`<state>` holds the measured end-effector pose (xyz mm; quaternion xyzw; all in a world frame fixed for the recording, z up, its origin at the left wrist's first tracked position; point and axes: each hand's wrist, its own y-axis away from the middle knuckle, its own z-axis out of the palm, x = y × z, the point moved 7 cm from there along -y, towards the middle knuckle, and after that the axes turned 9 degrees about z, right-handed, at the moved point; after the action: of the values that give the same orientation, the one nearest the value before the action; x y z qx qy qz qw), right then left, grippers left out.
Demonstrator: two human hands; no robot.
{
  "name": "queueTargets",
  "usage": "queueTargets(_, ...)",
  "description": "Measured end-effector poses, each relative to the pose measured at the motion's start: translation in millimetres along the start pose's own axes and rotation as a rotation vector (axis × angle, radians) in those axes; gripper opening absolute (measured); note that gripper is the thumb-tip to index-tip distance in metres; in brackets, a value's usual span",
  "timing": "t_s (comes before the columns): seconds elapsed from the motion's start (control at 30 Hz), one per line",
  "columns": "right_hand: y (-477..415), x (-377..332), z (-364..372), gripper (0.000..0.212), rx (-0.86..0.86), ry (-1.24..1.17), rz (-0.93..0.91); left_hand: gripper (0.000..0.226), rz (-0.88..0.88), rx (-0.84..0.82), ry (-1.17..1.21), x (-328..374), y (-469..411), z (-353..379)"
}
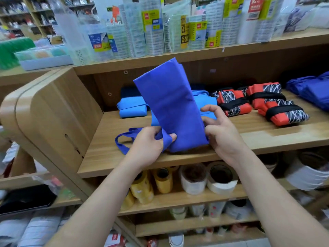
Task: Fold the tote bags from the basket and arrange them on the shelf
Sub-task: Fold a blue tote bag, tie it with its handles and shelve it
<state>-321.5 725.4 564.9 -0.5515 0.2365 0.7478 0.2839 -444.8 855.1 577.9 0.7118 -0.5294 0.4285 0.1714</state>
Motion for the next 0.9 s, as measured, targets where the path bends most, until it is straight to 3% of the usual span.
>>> queueTargets(0.07, 6, -5, 6, 0.047, -0.090, -0.018, 0.033, 0.015, -0.019, -0.010, -0.047, 2, 0, 2)
queueTargets(0.13, 8, -12, 12, 0.045, -0.120, 0.177, -0.008, 0.028, -0.028, -0.053, -0.122, 4, 1, 3)
queueTargets(0.2, 3, -23, 9, 0.035, 0.027, 0.311, -0.140, 0.035, -0.015, -0.120, -0.170, 10, 2, 4)
queueTargets(0.27, 4, -29, 5, 0.027, 0.156, 0.328, -0.222, 0.024, 0.008, -0.161, -0.139, 9, 4, 4)
queueTargets(0.33, 5, -30, 4, 0.024, 0.189, 0.352, -0.240, 0.026, -0.009, -0.034, -0.008, 14, 8, -13)
queueTargets(0.4, 8, -29, 3, 0.023, 0.165, 0.394, -0.228, 0.032, 0.079, 0.217, 0.080, 30, 14, -40)
queueTargets(0.47, 9, -28, 5, 0.019, 0.128, 0.380, -0.221, 0.031, 0.163, 0.331, 0.024, 41, 15, -55)
queueTargets(0.53, 12, -28, 14, 0.020, 0.075, 0.332, -0.224, 0.062, 0.125, 0.190, -0.065, 44, 9, -39)
queueTargets(0.57, 14, -26, 21, 0.021, 0.041, 0.297, -0.222, 0.063, 0.090, 0.132, -0.029, 42, 5, -28)
queueTargets(0.67, 17, -19, 33, 0.023, 0.035, 0.249, -0.187, 0.027, 0.112, 0.206, 0.094, 43, 4, -8)
queueTargets(0.8, 21, -26, 32, 0.039, 0.118, 0.215, -0.229, 0.047, 0.181, 0.174, -0.009, 47, 11, 8)
queueTargets(0.9, 22, -30, 26, 0.046, 0.191, 0.140, -0.255, 0.038, 0.144, 0.121, 0.016, 37, 14, 14)
